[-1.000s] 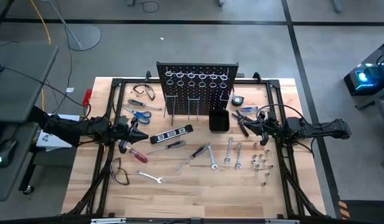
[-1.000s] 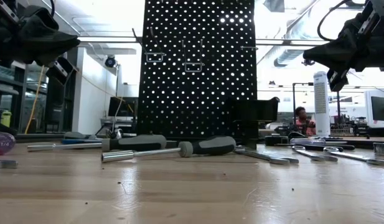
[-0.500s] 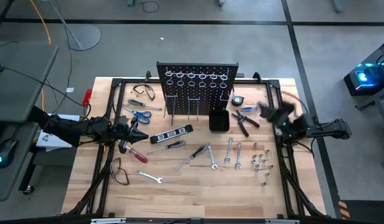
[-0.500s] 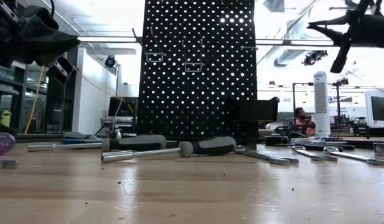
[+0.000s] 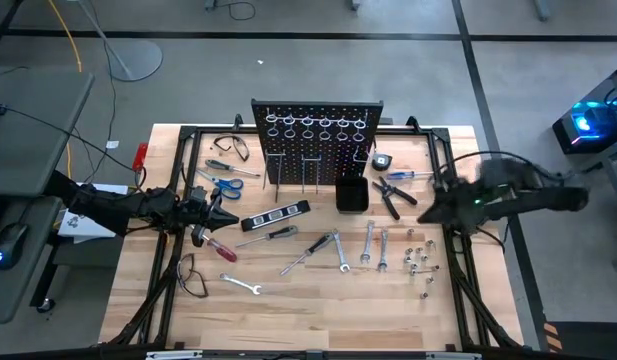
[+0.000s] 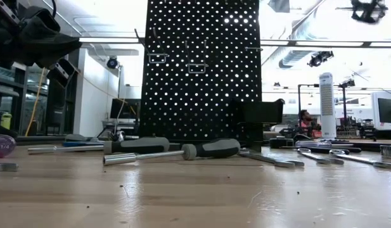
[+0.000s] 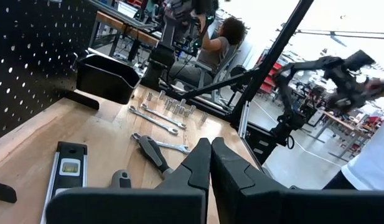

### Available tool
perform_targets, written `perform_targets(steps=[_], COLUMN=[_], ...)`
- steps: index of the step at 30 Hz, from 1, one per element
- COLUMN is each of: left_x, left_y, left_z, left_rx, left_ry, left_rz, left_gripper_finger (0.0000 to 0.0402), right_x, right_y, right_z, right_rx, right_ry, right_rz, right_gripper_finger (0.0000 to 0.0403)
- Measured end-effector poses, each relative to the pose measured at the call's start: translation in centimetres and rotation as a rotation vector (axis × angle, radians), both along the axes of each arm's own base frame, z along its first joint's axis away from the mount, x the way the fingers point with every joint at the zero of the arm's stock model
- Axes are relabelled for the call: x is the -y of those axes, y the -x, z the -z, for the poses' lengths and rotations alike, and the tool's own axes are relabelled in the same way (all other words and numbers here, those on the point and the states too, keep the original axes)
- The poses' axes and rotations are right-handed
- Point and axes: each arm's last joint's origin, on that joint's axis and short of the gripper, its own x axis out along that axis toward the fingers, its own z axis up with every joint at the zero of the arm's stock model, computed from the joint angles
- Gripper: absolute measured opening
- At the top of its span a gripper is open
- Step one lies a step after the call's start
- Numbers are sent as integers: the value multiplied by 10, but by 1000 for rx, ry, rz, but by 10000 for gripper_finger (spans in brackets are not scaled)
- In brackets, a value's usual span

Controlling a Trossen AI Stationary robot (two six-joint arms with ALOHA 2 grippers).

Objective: Hang tools onto peg board
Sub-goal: Put the silver socket in the black bin on the pegboard

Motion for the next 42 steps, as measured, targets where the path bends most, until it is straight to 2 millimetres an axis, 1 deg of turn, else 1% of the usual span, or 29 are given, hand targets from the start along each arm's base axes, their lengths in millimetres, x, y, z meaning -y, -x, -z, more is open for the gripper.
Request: perform_targets(steps=[2,3,5,7,10,13,15,17,20,25,27,29,32,34,37,38,40,42], left_x=[0,0,0,0,0,0,0,0,0,0,0,0,0,0,0,0,0,0], left_y=[0,0,0,0,0,0,0,0,0,0,0,0,0,0,0,0,0,0], left_z=[0,0,0,0,0,0,0,0,0,0,0,0,0,0,0,0,0,0], left_rx=[0,0,0,0,0,0,0,0,-1,0,-1,0,-1,-1,-1,-1,-1,-1], left_ry=[0,0,0,0,0,0,0,0,0,0,0,0,0,0,0,0,0,0], left_rz=[0,0,0,0,0,0,0,0,0,0,0,0,0,0,0,0,0,0], left_gripper_finger=[0,0,0,0,0,0,0,0,0,0,0,0,0,0,0,0,0,0], right_x=[-1,-2,-6,-11,-18,-23,-22,-21,-18,-15,-15,-17,-19,-19,-14,-13,-12,-12], right_y=[-4,-7,-16,-27,-38,-41,-41,-47,-52,-56,-61,-71,-79,-78,-69,-69,-76,-87], right_z=[7,11,20,34,63,92,108,110,112,117,118,118,118,121,128,130,135,142], right_rx=[-308,-430,-616,-752,-946,-1124,-1198,-1203,-1215,-1262,-1233,-1135,-1007,-1038,-1199,-1223,-1194,-1130], right_ry=[105,147,190,188,157,166,152,175,136,17,-61,-90,25,125,287,335,388,423], right_rz=[-29,-49,-75,-66,1,83,187,311,485,696,751,708,548,449,364,337,263,172], right_gripper_finger=[1,1,8,23,61,107,139,165,190,195,193,193,193,193,192,192,192,192])
